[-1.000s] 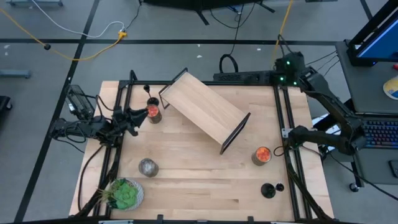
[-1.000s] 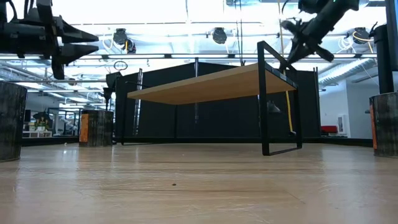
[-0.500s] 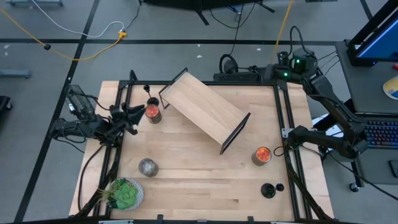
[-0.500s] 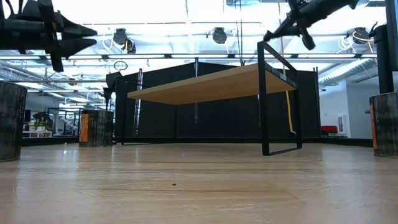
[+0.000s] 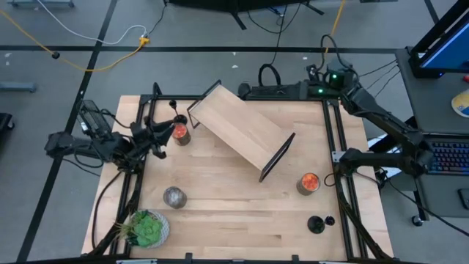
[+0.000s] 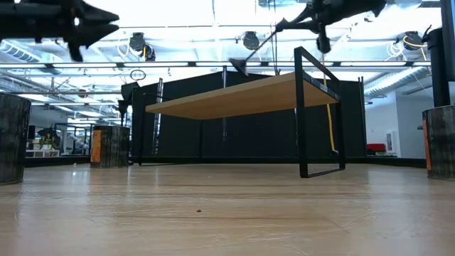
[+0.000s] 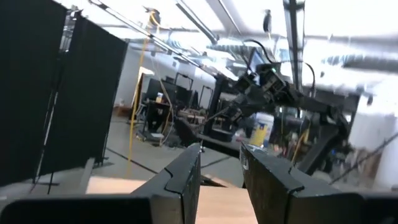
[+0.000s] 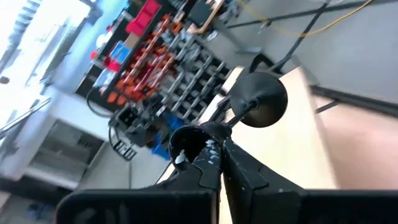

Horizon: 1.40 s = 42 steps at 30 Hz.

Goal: Pick & Place candle stick holders
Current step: Put the top right black candle holder on the shelf

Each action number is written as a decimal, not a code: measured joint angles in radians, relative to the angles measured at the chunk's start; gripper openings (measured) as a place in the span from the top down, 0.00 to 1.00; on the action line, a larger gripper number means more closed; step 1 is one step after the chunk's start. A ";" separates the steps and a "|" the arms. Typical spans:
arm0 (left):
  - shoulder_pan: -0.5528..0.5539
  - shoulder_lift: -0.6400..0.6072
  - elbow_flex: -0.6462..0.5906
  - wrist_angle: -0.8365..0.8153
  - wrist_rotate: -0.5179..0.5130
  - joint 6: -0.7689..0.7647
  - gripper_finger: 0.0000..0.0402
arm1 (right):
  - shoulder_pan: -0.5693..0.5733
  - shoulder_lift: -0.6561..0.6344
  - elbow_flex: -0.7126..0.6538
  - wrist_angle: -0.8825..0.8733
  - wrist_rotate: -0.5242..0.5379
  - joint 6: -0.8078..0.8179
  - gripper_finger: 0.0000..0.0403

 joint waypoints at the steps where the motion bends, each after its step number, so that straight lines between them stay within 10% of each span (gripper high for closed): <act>1: 0.000 0.040 0.029 -0.002 0.008 0.017 0.70 | 0.015 0.010 0.000 0.010 -0.007 0.006 1.00; 19: 0.004 0.646 0.648 -0.237 0.054 0.295 0.70 | 0.211 0.069 0.000 0.062 -0.032 0.033 1.00; 29: 0.134 0.821 0.955 -0.575 0.334 0.215 0.70 | 0.248 0.084 0.000 0.065 -0.058 -0.037 1.00; 42: 0.181 1.120 1.339 -0.966 0.392 0.188 0.69 | 0.265 0.090 0.000 0.068 -0.120 -0.109 1.00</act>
